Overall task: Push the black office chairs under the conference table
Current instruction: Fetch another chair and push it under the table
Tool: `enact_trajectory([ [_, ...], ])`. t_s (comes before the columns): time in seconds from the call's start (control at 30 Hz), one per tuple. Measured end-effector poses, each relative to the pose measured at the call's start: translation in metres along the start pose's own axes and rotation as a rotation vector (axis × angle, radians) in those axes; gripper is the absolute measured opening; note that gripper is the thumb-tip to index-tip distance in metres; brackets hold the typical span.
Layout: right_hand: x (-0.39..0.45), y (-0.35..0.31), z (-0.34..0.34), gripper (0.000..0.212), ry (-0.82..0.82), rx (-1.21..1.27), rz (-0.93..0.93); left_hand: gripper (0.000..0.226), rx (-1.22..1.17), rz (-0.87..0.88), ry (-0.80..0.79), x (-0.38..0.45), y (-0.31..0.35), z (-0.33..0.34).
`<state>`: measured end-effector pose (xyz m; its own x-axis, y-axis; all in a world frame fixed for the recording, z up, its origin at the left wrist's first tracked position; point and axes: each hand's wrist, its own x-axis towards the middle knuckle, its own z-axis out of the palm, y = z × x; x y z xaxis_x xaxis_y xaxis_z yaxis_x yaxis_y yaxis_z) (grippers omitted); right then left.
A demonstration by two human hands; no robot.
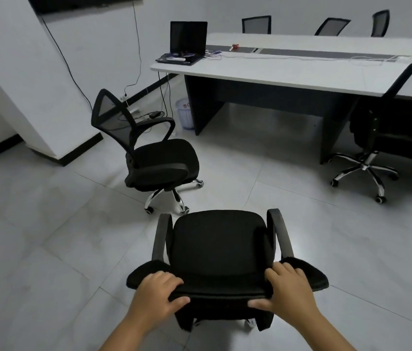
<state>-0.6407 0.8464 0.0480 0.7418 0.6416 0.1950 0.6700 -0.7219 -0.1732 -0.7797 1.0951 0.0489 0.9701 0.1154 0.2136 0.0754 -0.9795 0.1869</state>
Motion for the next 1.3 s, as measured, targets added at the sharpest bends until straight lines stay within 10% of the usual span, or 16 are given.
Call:
enact_trajectory([
  [1.3, 0.063, 0.061, 0.024, 0.066, 0.396, -0.298, 0.040, 0.066, -0.024, 0.374, 0.240, 0.186, -0.024, 0.065],
])
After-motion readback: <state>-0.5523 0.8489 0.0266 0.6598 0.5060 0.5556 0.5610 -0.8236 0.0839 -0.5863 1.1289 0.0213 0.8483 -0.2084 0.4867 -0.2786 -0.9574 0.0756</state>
